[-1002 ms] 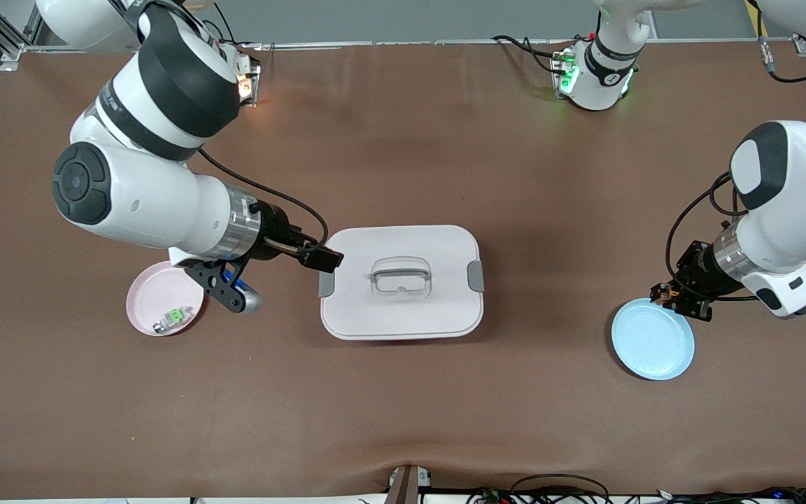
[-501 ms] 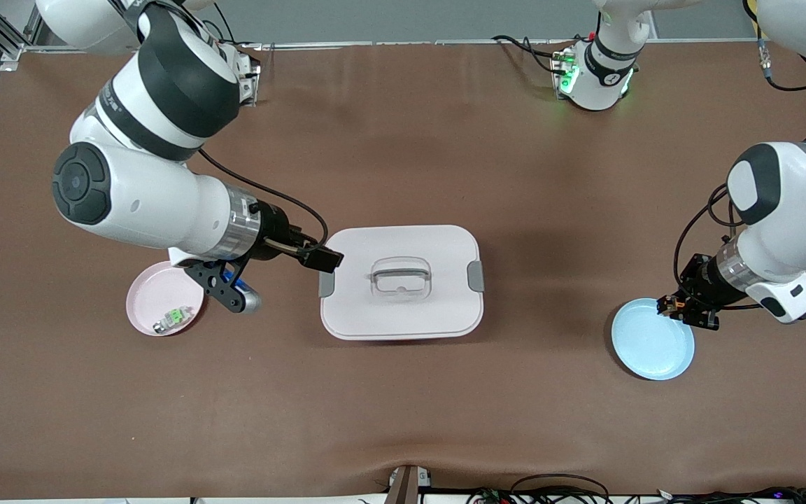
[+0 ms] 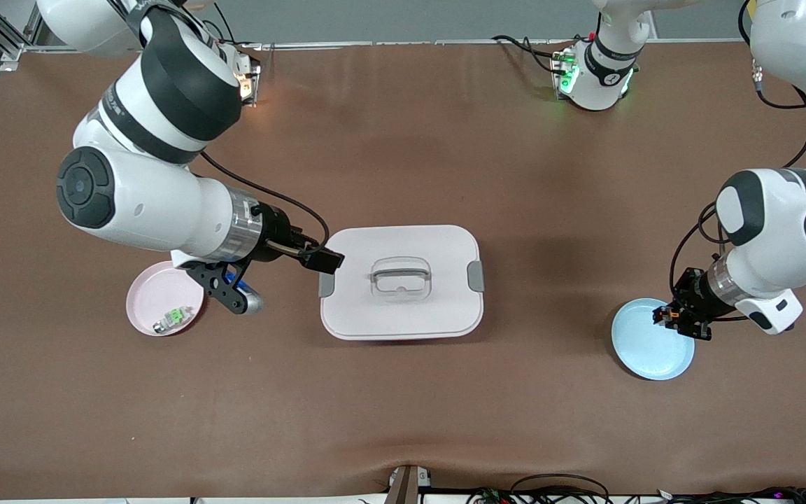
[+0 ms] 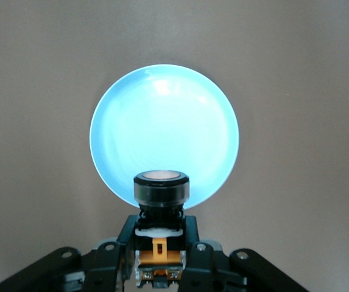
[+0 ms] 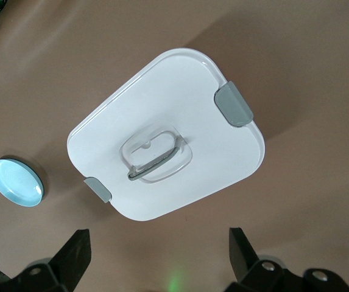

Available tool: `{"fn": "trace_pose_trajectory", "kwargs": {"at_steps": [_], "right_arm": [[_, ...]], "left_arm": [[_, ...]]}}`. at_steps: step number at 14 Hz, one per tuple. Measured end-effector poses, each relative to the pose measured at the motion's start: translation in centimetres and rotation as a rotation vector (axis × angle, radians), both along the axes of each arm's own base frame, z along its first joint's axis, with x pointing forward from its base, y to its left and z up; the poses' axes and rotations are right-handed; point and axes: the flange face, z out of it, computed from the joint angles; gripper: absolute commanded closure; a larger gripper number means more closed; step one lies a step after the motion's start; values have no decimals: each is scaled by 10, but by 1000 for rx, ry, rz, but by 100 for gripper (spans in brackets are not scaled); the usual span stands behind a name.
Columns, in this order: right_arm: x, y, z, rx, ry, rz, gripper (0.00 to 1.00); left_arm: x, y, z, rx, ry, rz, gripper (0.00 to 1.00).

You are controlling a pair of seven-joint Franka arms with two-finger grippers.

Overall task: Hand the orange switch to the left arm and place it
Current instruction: 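Lower the switch onto the blue plate while the right arm retracts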

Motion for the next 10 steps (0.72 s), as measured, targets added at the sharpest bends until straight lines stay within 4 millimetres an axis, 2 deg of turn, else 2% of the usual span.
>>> {"fn": "trace_pose_trajectory", "kwargs": {"at_steps": [1, 3, 4, 5, 7, 10], "right_arm": [[-8, 11, 7, 24, 9, 14, 0], [-49, 62, 37, 51, 17, 3, 0], [-67, 82, 49, 50, 13, 1, 0], [-80, 93, 56, 47, 15, -5, 0], [-86, 98, 55, 41, 25, -21, 0], [-80, 97, 47, 40, 26, -42, 0]], "left_arm": [[0, 5, -6, 6, 9, 4, 100], [-1, 12, -21, 38, 31, -12, 100], [-1, 13, -30, 59, 44, -22, 100], [-2, 14, -39, 80, 58, -23, 100], [-3, 15, -57, 109, 83, -22, 100], [-4, 14, -77, 116, 110, -17, 100]]}}
